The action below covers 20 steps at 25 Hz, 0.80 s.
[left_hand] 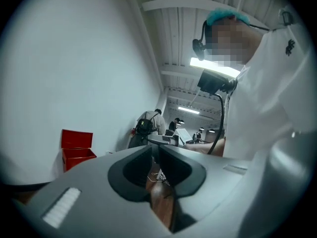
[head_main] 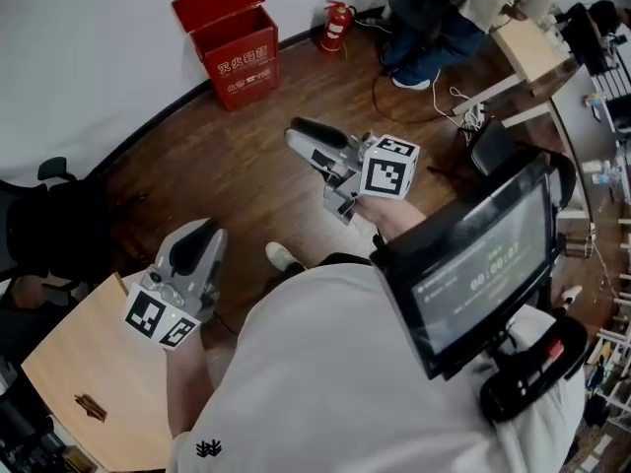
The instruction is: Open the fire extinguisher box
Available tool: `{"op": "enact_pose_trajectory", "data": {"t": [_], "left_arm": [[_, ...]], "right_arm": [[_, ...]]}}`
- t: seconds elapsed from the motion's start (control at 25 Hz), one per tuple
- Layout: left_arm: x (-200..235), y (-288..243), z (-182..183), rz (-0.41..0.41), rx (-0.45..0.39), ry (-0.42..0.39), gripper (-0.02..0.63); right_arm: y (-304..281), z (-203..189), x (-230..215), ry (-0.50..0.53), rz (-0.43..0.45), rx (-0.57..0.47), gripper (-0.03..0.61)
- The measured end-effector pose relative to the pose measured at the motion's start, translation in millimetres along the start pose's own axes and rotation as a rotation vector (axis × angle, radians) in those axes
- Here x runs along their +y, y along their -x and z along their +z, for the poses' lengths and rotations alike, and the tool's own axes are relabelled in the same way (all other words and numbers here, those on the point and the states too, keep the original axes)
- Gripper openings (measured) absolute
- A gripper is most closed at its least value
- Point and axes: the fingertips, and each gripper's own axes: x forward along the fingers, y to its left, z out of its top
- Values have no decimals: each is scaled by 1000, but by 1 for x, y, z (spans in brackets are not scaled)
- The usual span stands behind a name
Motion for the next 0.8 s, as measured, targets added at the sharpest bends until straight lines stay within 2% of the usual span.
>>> {"op": "enact_pose_trajectory", "data": {"t": [0.16,0.36,0.48,0.64,0.8], "left_arm": [[-45,-6,-13,-15,11,-19,46],[-125,-20,-34,-33,7,-20,46],[-157,-35,-51,-46,-2,-1,46],[-213,-34,-66,-59,36,0,46],[-245,-32,-75,-55,49,-1,46]], "right_arm": [[48,-18,53,99,52,48,141],[131,-41,111,213,91,80,138],[173,-54,119,249,78,108,137],[225,-65,144,275,84,108,137],[257,-64,162,317,88,95,137]]}}
